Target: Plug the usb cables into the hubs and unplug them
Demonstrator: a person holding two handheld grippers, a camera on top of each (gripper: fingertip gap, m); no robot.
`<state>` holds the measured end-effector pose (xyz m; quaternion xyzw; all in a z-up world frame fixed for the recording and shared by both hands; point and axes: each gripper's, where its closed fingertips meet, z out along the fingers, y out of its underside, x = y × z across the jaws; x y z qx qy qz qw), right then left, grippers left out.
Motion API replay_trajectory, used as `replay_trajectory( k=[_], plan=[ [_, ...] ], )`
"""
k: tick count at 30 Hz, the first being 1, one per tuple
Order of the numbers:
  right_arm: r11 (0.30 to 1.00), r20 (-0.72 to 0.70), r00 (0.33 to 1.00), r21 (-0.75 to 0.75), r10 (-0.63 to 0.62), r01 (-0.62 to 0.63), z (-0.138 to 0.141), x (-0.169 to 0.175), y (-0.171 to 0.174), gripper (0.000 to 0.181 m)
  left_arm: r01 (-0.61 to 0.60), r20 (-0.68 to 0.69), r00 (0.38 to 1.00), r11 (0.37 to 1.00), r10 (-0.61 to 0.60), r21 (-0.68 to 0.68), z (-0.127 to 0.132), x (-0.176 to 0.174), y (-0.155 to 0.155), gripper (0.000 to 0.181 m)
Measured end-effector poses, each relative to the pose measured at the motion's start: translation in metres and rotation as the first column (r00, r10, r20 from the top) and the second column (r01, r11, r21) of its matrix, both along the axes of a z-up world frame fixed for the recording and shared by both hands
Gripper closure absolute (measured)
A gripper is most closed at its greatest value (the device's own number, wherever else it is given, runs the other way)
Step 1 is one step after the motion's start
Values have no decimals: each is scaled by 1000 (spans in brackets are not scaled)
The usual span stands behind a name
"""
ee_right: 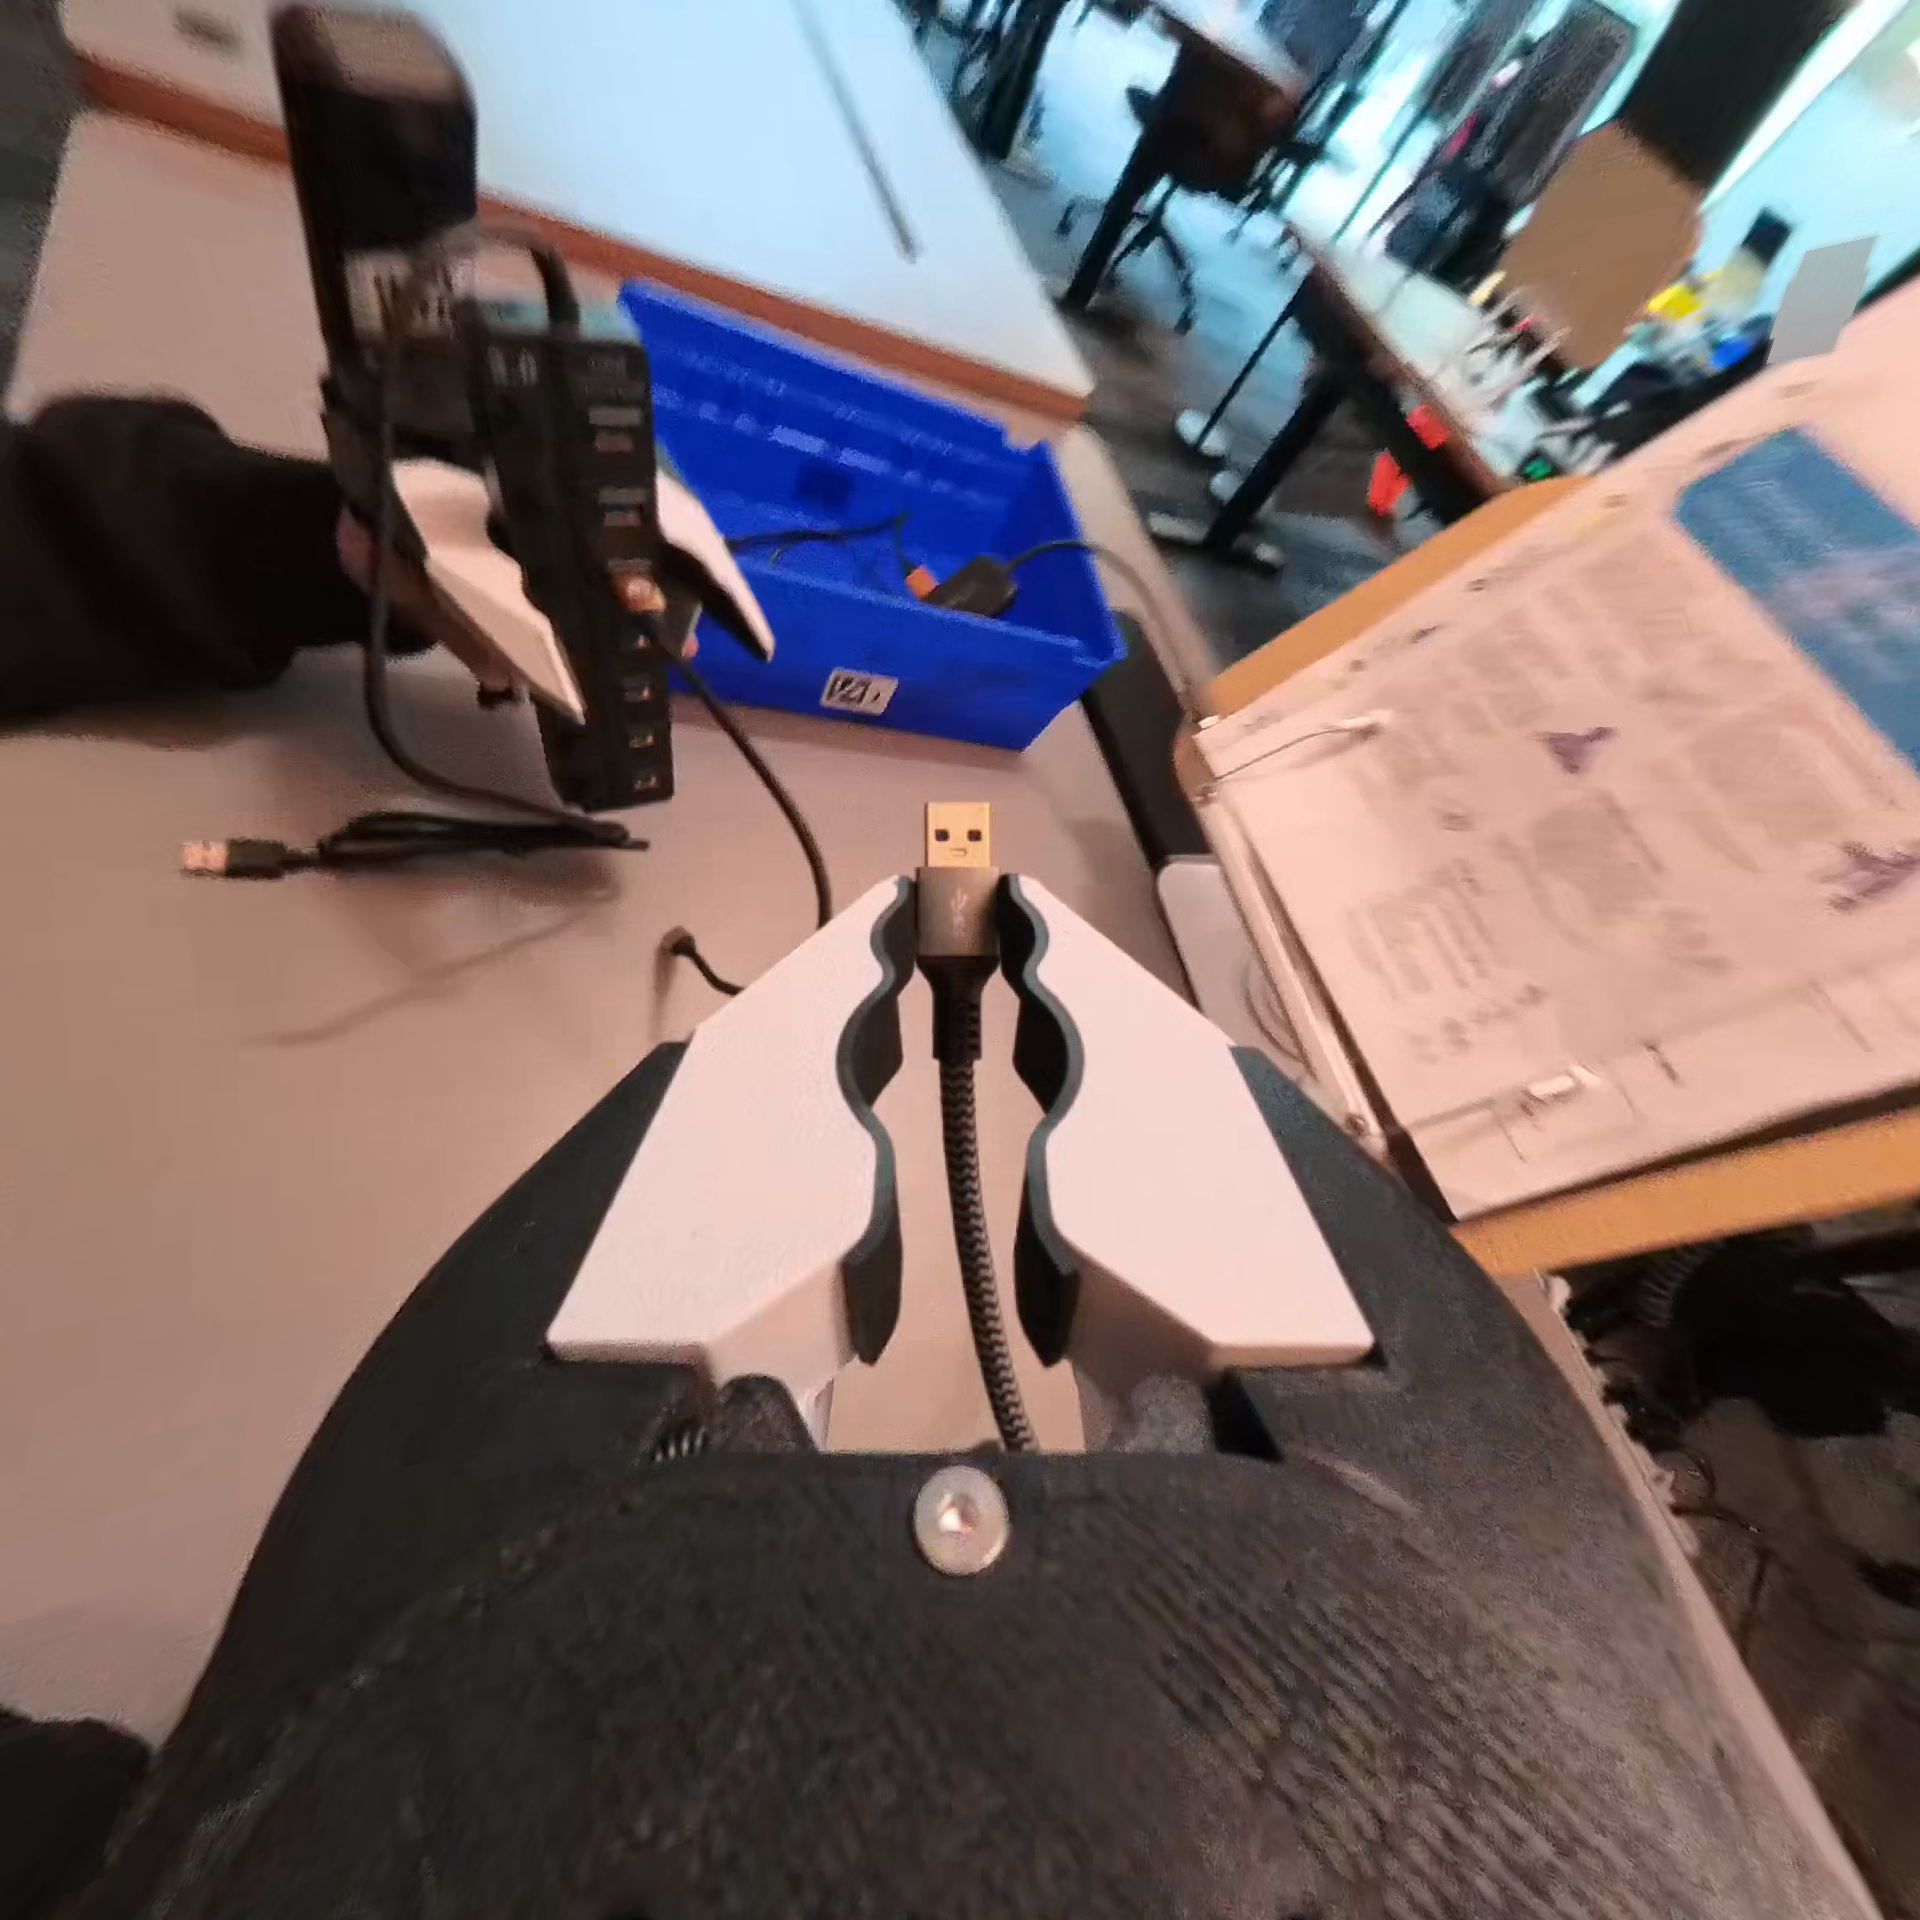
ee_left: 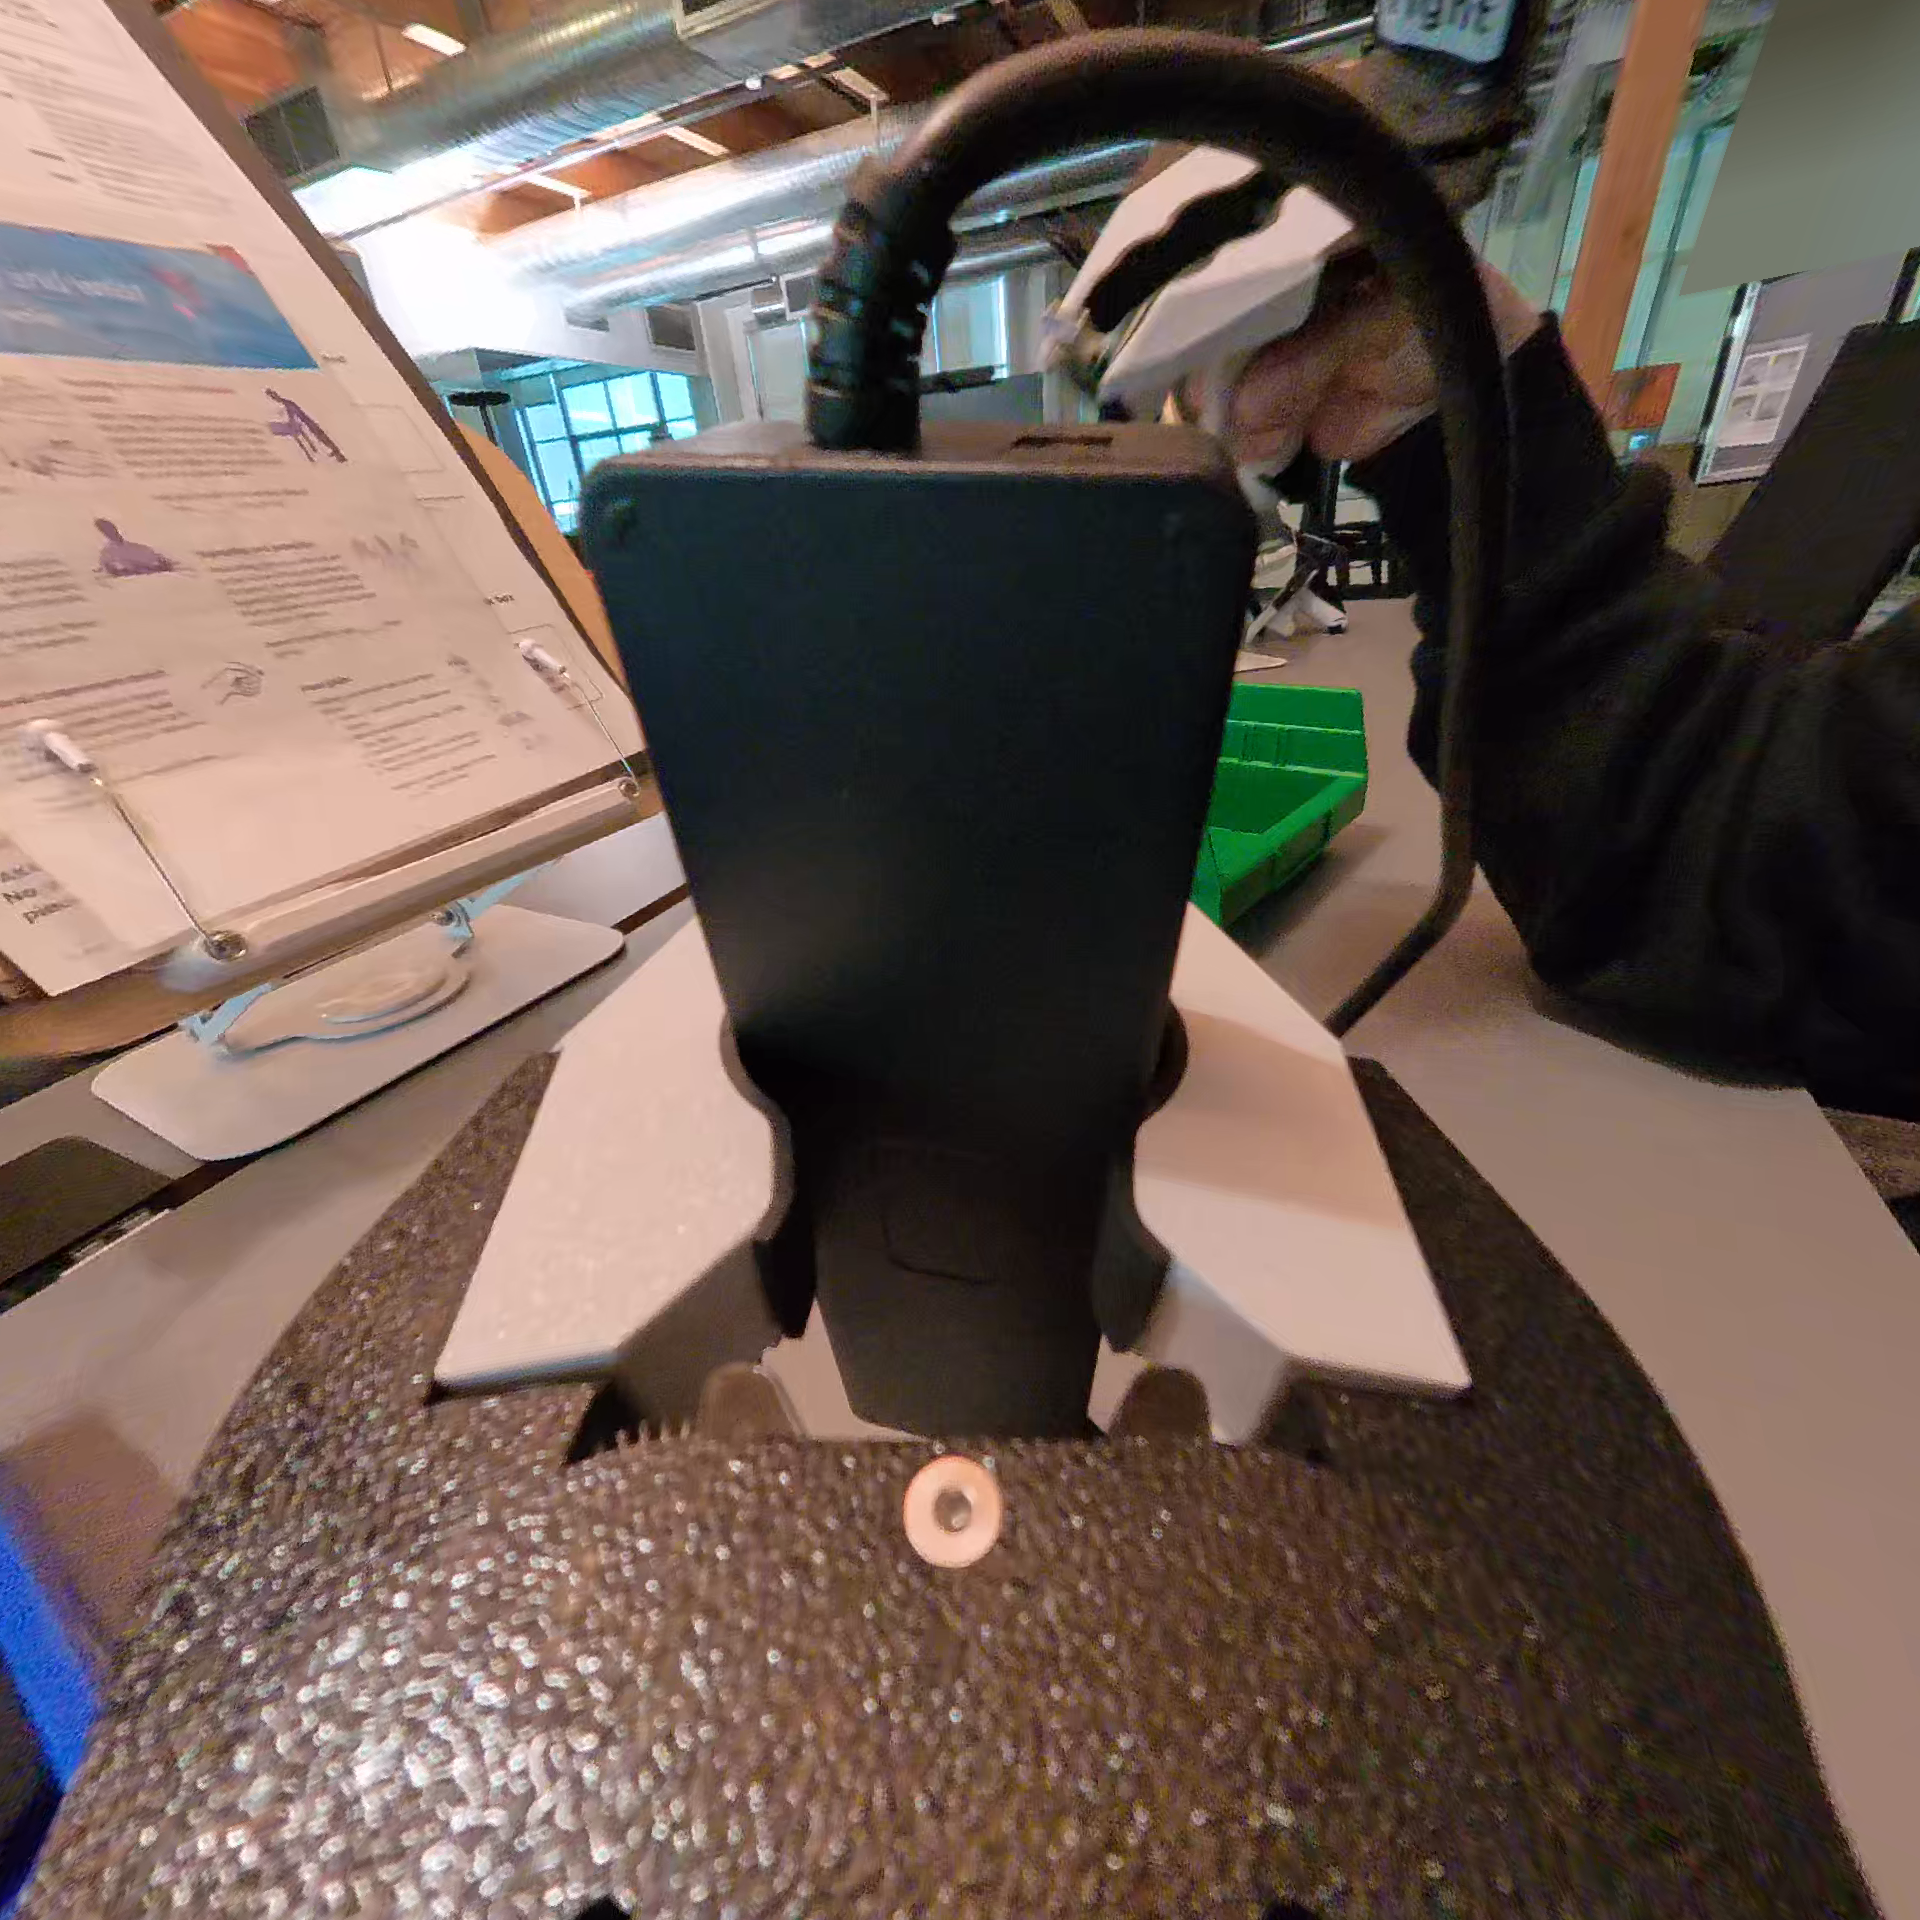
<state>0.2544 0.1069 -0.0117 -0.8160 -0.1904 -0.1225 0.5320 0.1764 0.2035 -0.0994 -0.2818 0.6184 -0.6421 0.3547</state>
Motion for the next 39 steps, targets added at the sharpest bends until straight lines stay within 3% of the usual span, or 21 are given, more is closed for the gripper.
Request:
replay_trajectory(
  k=[3, 6, 9, 12, 14, 18, 20, 21, 24, 27, 31, 33, 36, 39],
  plan=[
    [989, -59, 995, 114, -84, 91, 29, 20, -50, 167, -12, 21, 1000, 1000, 13, -20, 6, -3, 5, 118],
    [947, -98, 957, 147, -275, 287, 36, 55, -99, 167, -6, 21, 1000, 998, 7, -55, 8, -5, 9, 118],
    [931, -213, 912, 25, -351, 364, 10, 70, -128, 166, -1, 1, 1000, 999, 1, -48, 4, -3, 7, 118],
    [857, -326, 795, -114, -511, 503, -22, 102, -147, 167, 25, -12, 1000, 999, -26, -32, -1, -3, -1, 118],
    [817, -323, 751, -197, -576, 542, -43, 119, -156, 167, 30, -13, 999, 999, -31, -26, -2, -2, -4, 118],
    [846, -432, 731, -337, -528, 413, -82, 115, -149, 167, 41, -29, 999, 999, -42, -24, -6, -1, -8, 118],
    [808, -408, 711, -428, -573, 405, -96, 111, -155, 166, 41, -33, 999, 999, -42, -29, -6, -1, -6, 118],
    [788, -372, 716, -458, -591, 412, -97, 107, -159, 166, 43, -31, 999, 999, -43, -30, -6, -1, -6, 118],
    [817, -326, 780, -434, -535, 379, -80, 77, -156, 166, 45, -24, 999, 998, -46, -47, -3, -3, -4, 118],
    [816, -242, 807, -388, -538, 428, -63, 64, -157, 166, 54, -27, 998, 997, -56, -58, -4, -3, -4, 118],
    [792, -284, 788, -482, -546, 376, -85, 71, -154, 166, 67, -36, 997, 997, -68, -44, -6, -3, -8, 118],
    [729, -193, 783, -543, -591, 416, -89, 66, -164, 166, 63, -35, 997, 997, -64, -33, -6, -3, -9, 118],
    [826, -159, 854, -391, -495, 405, -57, 46, -147, 166, 68, -31, 997, 997, -69, -46, -5, -4, -9, 118],
    [819, -166, 867, -447, -470, 359, -69, 43, -149, 167, 77, -37, 996, 995, -79, -56, -6, -3, -11, 118]
  ],
)
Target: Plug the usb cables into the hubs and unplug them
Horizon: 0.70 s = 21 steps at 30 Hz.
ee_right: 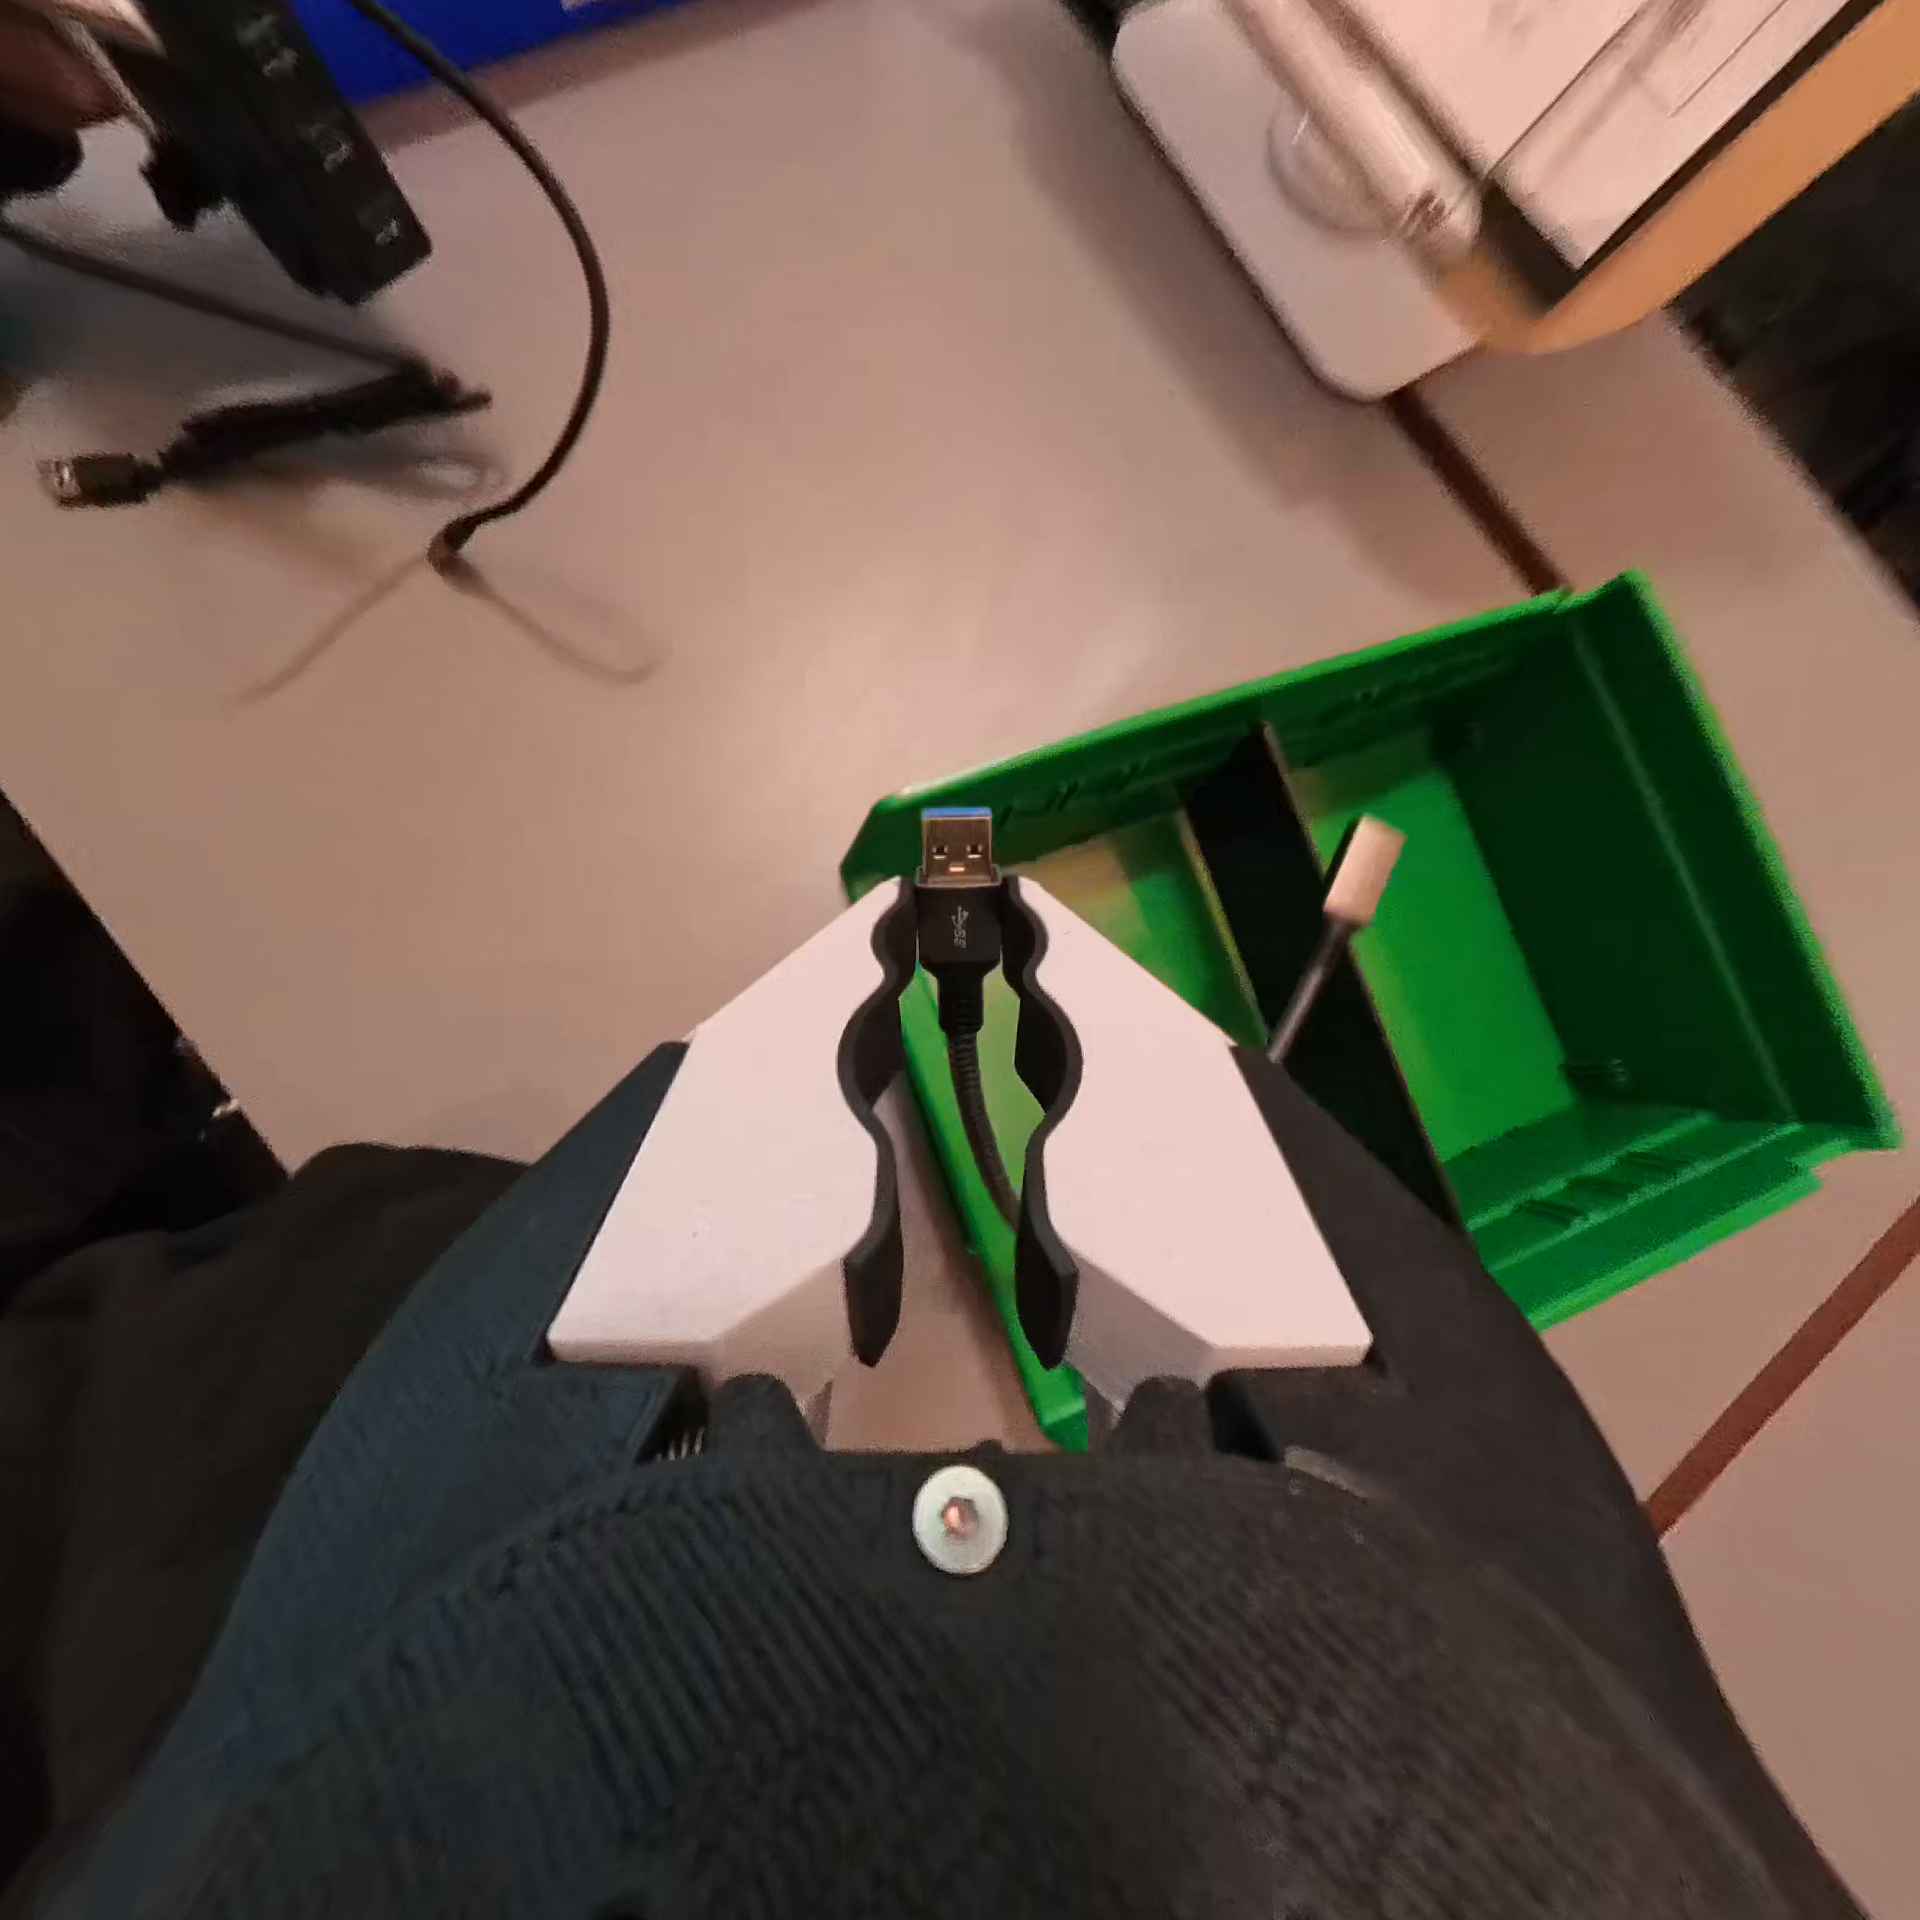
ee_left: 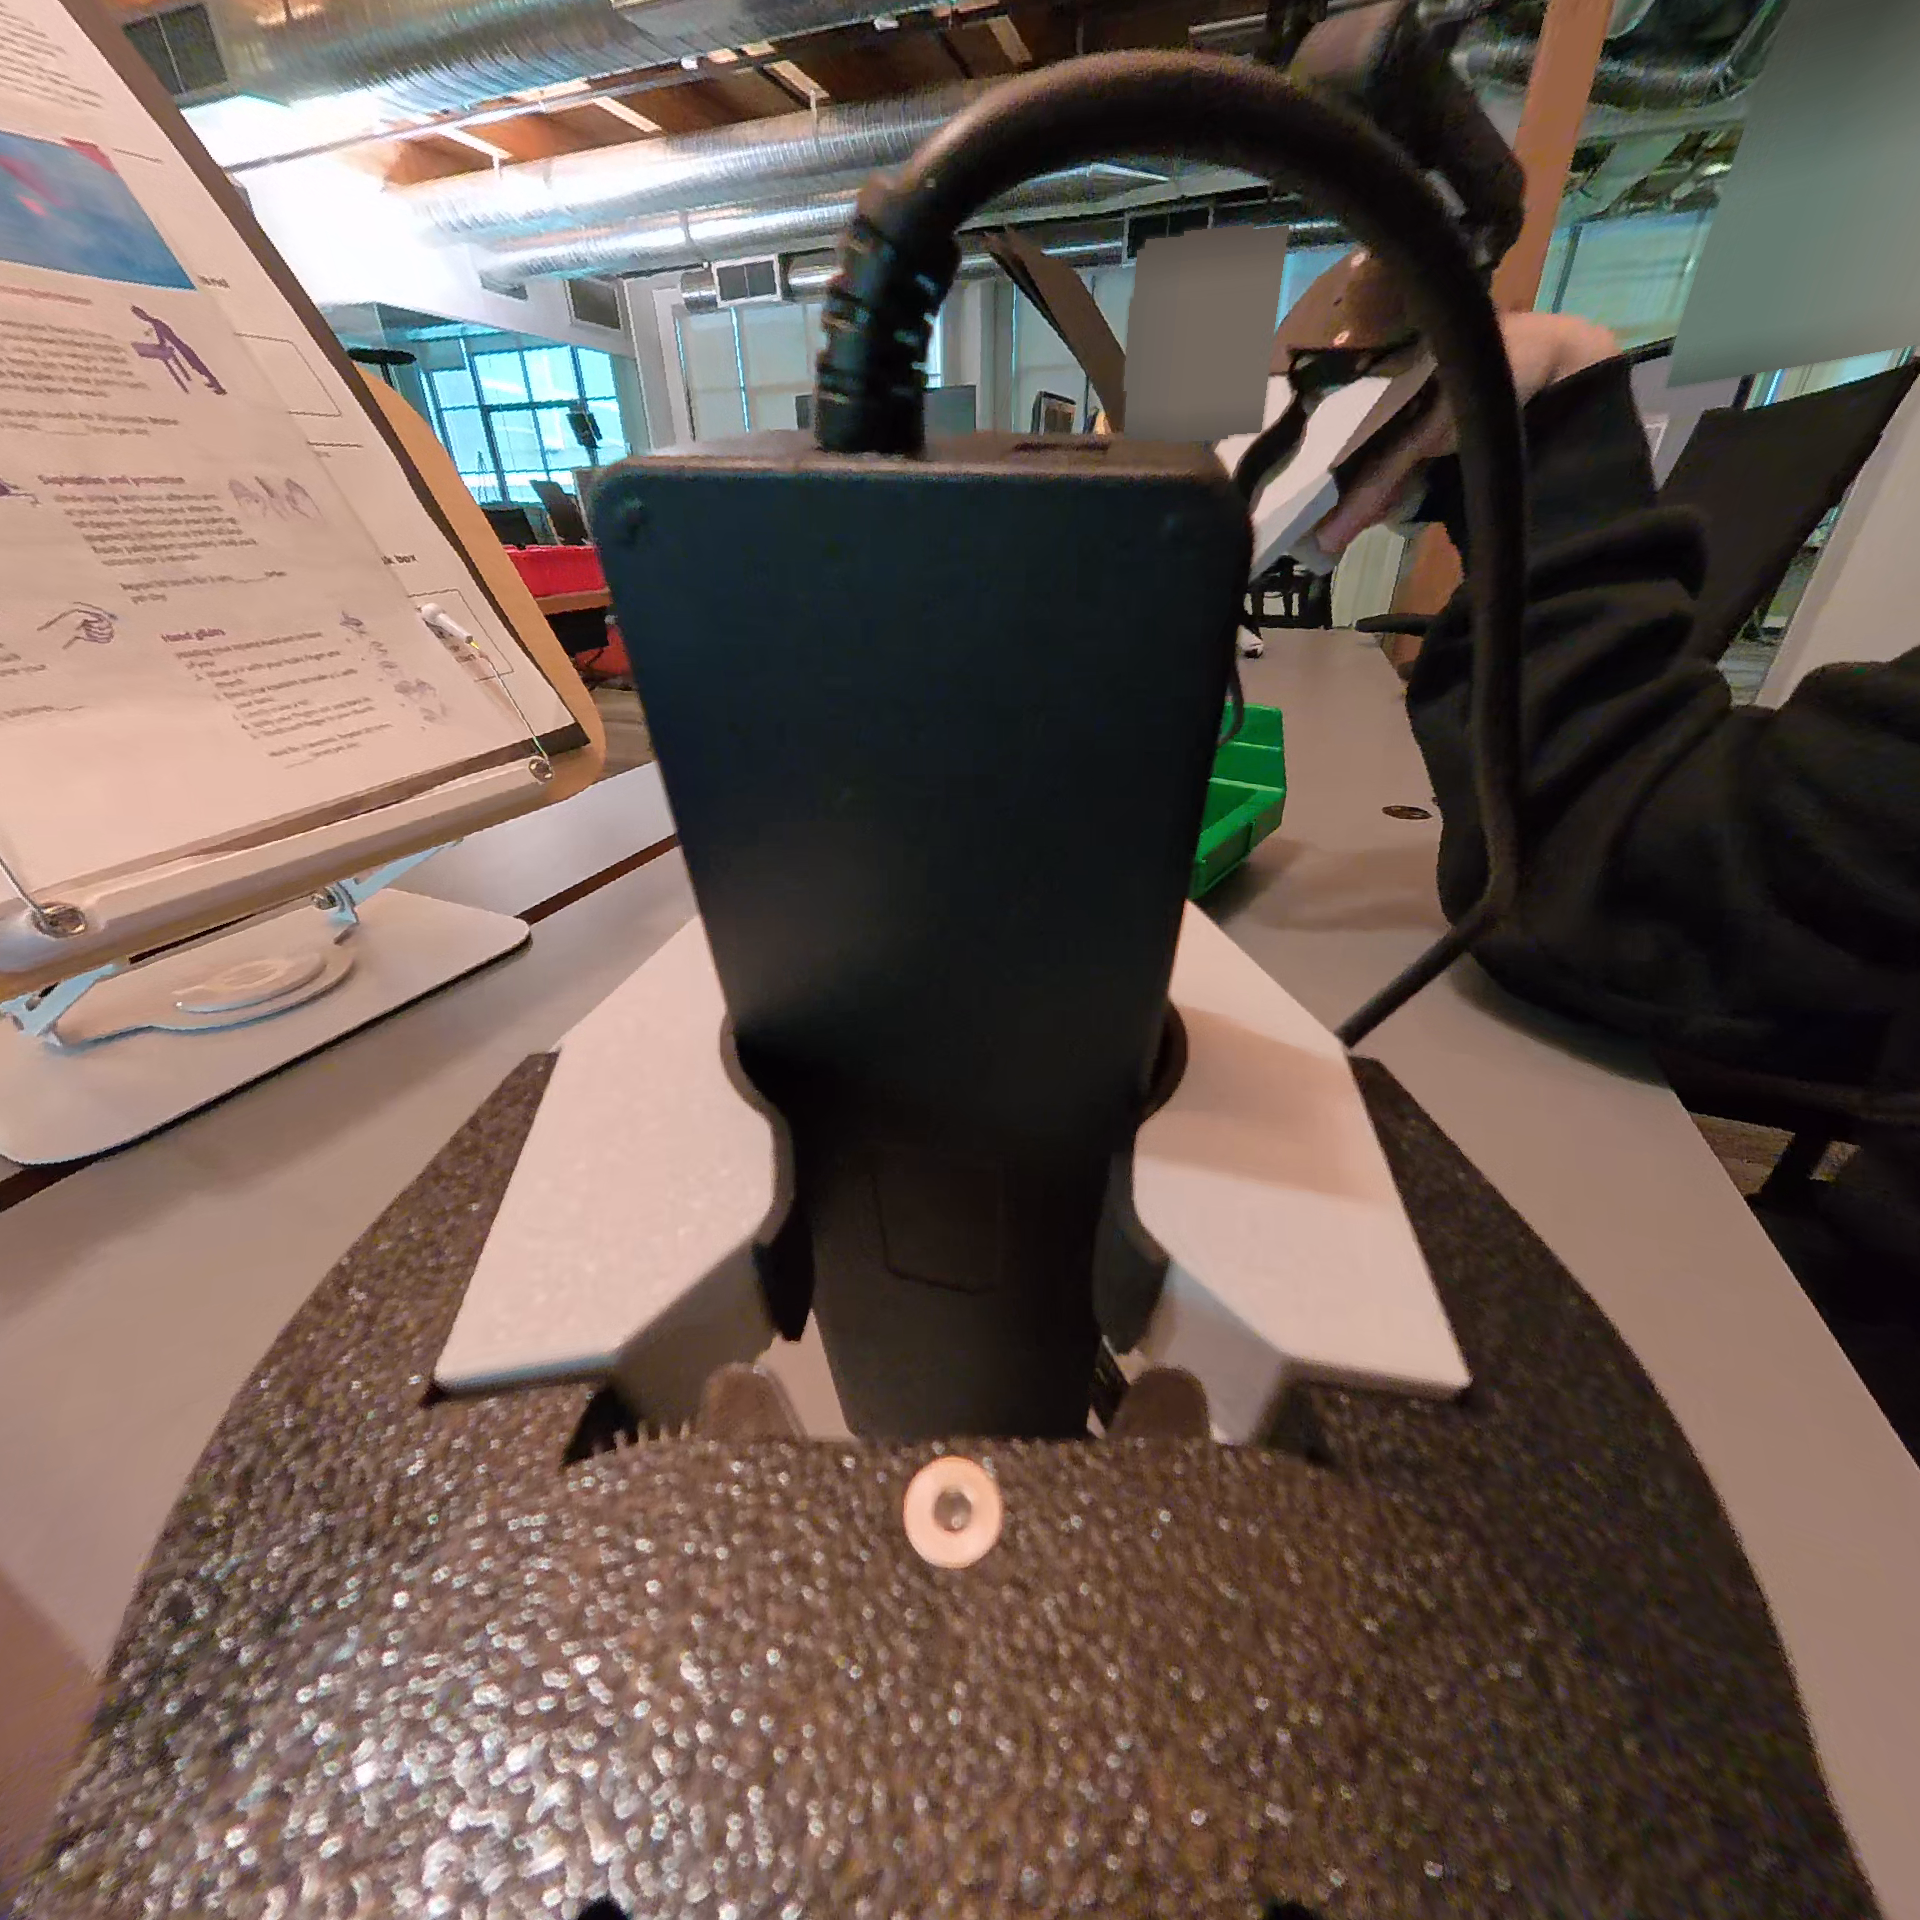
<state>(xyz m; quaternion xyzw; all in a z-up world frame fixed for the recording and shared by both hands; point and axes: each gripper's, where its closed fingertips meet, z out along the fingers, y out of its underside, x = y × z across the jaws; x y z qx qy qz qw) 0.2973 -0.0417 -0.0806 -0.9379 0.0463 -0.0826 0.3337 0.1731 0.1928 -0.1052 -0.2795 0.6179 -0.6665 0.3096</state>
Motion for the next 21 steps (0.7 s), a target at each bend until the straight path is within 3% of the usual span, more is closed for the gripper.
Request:
replay_trajectory(
  k=[2, 4, 7, 11, 14, 17, 19, 21],
  plan=[
    [997, 26, 999, -57, -43, 44, -5, 6, -8, 166, 1, -5, 1000, 1000, -1, 15, -2, 0, -2, 118],
    [1000, 87, 996, 2, 13, -14, 10, -2, -1, 166, 2, -3, 1000, 1000, -2, 27, -3, 0, -4, 118],
    [992, 214, 974, 115, -79, 55, 40, 6, 1, 167, 4, -3, 1000, 1000, -4, 25, -2, 0, -5, 118],
    [988, 264, 953, 71, -149, 135, 41, 12, -14, 167, 6, -5, 1000, 1000, -6, 23, -3, 0, -6, 118],
    [966, 403, 900, 251, -164, 64, 87, -12, -1, 167, 6, -9, 1000, 1000, -6, 26, -4, 1, -6, 118],
    [983, 307, 952, 175, -3, -54, 62, -25, 9, 167, 12, -15, 1000, 1000, -11, 20, -5, 1, -7, 118],
    [994, 217, 975, 109, -56, 33, 42, -9, 2, 167, 14, -17, 1000, 1000, -14, 23, -6, 1, -8, 118],
    [999, 102, 995, 52, -6, 0, 20, -12, 1, 166, 14, -19, 1000, 1000, -14, 27, -6, 1, -9, 118]
  ],
)
